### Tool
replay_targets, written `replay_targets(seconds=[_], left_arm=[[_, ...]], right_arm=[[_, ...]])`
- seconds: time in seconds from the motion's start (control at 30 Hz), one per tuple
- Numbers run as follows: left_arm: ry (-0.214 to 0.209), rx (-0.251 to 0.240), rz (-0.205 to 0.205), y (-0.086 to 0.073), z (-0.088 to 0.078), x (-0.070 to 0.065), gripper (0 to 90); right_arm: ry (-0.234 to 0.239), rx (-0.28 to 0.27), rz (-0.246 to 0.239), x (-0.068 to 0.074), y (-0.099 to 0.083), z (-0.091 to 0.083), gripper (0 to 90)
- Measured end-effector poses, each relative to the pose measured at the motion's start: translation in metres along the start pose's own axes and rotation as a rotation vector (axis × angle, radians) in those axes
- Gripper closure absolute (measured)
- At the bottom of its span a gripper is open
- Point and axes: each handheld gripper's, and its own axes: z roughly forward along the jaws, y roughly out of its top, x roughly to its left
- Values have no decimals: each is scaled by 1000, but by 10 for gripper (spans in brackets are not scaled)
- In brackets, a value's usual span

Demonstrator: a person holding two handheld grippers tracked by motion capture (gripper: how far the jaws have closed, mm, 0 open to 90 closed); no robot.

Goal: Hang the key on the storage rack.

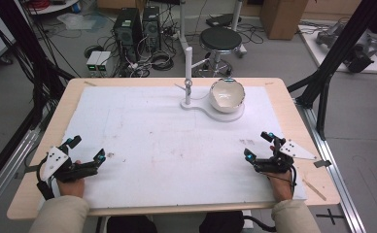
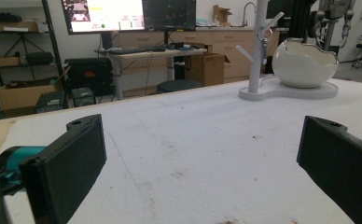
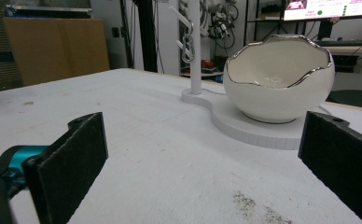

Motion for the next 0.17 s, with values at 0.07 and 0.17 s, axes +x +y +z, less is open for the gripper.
replay_targets(seconds=[0.07, 0.17], left_arm=[[-1, -1, 1, 0, 0, 0, 17], [1, -9, 2, 0, -1, 0, 17]], right_arm=[[2, -3, -8, 1, 0, 0, 4], [-2, -1, -12, 1, 0, 0, 4]])
